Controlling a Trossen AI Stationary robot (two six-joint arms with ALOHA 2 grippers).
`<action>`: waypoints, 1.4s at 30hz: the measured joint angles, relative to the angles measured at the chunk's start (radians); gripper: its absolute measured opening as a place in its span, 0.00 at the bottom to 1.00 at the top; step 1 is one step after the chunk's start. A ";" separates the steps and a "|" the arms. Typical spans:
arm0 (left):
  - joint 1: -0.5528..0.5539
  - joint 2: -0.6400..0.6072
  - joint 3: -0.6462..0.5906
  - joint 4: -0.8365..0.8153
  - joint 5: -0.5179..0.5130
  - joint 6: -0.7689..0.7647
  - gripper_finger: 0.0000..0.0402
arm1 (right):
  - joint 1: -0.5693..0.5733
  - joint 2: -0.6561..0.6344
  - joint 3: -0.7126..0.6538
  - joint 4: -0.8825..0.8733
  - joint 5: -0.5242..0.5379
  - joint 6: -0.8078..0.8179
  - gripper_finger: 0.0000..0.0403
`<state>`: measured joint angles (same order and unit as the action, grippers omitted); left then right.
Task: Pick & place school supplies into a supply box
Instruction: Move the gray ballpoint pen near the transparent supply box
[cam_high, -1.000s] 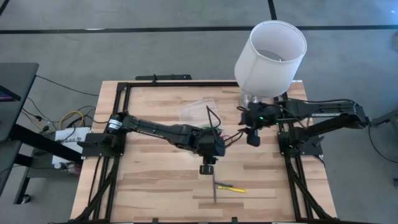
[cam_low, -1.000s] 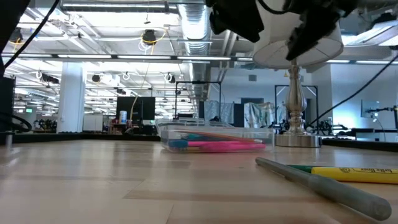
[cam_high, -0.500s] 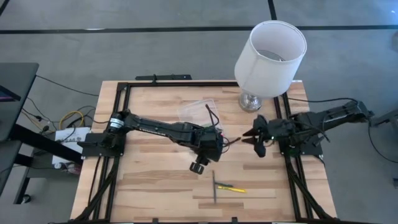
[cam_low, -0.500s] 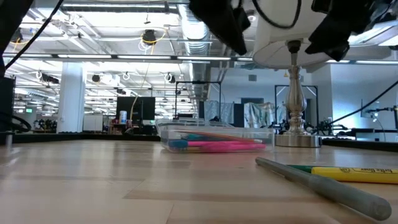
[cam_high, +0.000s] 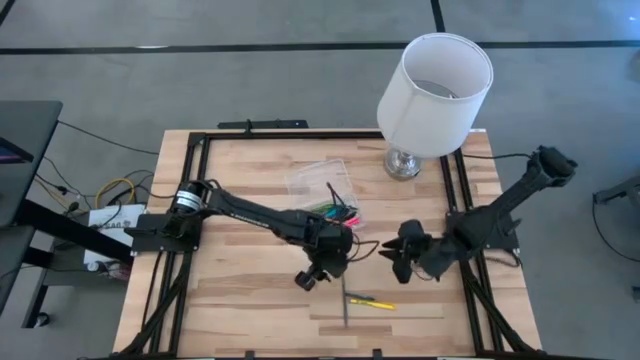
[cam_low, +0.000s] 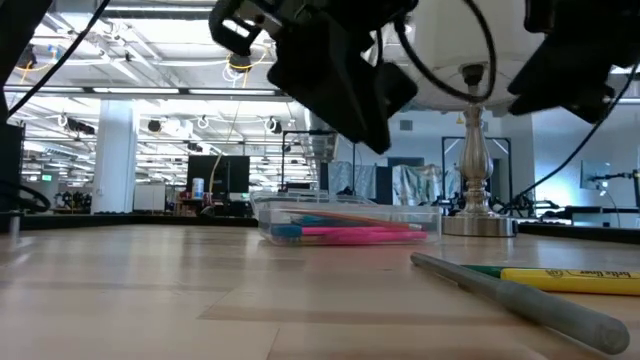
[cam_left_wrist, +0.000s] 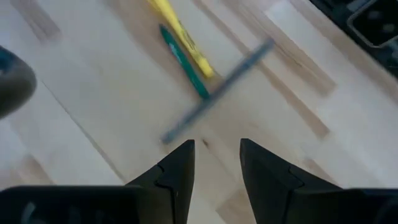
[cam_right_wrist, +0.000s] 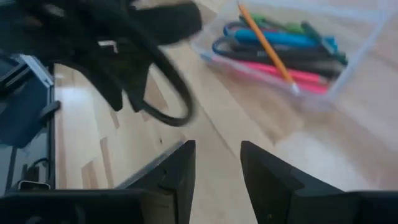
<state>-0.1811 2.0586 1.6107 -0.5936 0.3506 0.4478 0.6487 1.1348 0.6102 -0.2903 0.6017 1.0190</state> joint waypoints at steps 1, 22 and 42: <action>-0.009 0.000 -0.008 0.038 -0.025 0.018 0.31 | 0.016 0.019 0.000 0.000 0.010 0.033 0.30; -0.033 0.144 -0.037 0.255 -0.075 0.142 0.31 | 0.314 0.220 0.001 -0.181 0.149 0.655 0.30; -0.034 0.196 -0.029 0.166 -0.070 0.088 0.31 | 0.338 0.240 0.000 -0.174 0.163 0.708 0.30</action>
<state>-0.2151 2.2542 1.5822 -0.4274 0.2802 0.5354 0.9867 1.3746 0.6106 -0.4647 0.7650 1.7274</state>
